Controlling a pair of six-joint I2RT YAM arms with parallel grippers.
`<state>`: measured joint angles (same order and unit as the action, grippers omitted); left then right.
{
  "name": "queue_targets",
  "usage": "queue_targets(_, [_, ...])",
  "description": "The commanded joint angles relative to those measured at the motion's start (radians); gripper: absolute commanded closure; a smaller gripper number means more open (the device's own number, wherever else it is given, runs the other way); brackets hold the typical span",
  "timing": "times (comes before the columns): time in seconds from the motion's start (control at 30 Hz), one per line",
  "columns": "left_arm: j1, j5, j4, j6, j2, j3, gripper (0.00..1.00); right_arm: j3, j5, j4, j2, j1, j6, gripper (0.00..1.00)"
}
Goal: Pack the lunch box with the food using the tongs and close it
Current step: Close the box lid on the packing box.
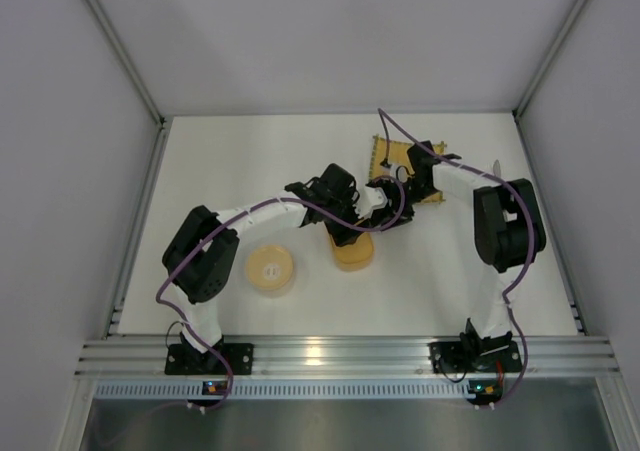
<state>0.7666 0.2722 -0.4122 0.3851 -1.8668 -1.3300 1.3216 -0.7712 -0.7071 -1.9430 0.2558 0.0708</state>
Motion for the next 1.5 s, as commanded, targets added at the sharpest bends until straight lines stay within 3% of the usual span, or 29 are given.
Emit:
queue_targets(0.0, [0.01,0.041,-0.048,-0.04,0.024,0.034,0.32,0.002,0.009,0.011,0.024,0.026,-0.003,0.48])
queue_targets(0.37, [0.003,0.059,-0.048,-0.075,0.07,0.029,0.32,0.021,0.062,0.026,-0.01,0.108,0.032,0.45])
queue_targets(0.57, [-0.027,0.076,-0.053,-0.084,0.201,0.052,0.35,0.019,0.105,0.034,-0.019,0.145,0.044,0.45])
queue_targets(0.8, [-0.127,0.126,-0.115,-0.049,0.287,0.083,0.5,0.021,0.134,0.037,-0.04,0.148,0.049,0.49])
queue_targets(1.1, [-0.139,0.191,-0.102,-0.095,0.242,0.115,0.71,0.011,0.136,0.021,-0.03,0.148,0.037,0.49])
queue_targets(1.47, [-0.132,0.186,-0.102,-0.094,0.156,0.084,0.76,0.002,0.121,0.02,-0.036,0.148,0.031,0.48])
